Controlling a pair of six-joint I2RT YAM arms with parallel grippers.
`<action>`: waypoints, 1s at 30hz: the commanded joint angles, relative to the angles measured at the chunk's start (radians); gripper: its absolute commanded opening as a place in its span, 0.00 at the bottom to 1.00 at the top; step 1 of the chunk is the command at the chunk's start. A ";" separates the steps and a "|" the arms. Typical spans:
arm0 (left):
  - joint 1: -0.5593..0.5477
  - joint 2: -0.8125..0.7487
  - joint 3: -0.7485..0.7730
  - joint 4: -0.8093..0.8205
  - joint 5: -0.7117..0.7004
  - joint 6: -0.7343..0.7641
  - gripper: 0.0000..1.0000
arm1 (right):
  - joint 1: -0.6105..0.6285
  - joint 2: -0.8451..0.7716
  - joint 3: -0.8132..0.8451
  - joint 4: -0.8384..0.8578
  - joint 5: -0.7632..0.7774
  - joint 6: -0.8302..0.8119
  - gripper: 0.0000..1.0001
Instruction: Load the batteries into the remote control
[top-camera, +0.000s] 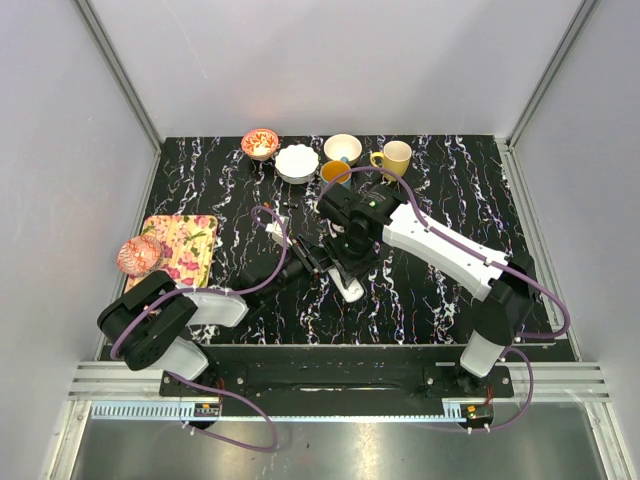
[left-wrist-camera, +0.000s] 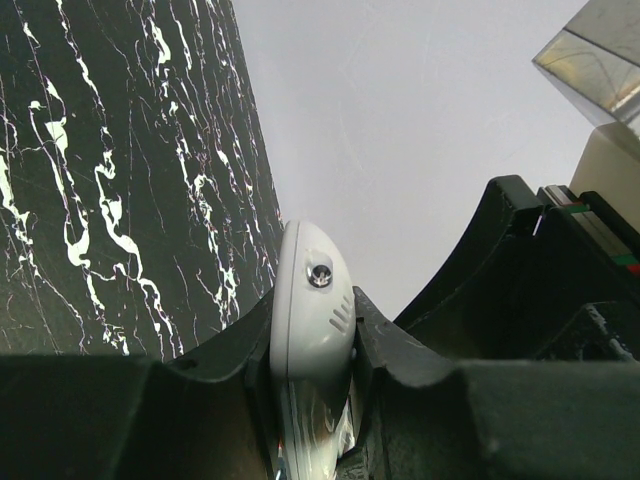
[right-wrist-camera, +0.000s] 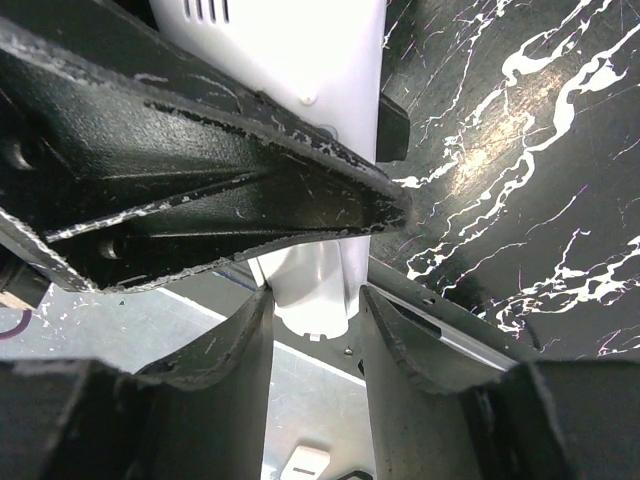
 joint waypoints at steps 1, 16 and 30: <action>-0.017 -0.028 0.008 0.171 0.044 -0.045 0.00 | -0.006 -0.006 0.030 0.038 0.081 0.003 0.45; -0.016 -0.013 0.005 0.182 0.039 -0.045 0.00 | -0.006 -0.029 0.040 0.044 0.038 0.022 0.52; -0.017 -0.001 0.002 0.188 0.036 -0.043 0.00 | -0.006 -0.051 0.063 0.090 -0.004 0.042 0.74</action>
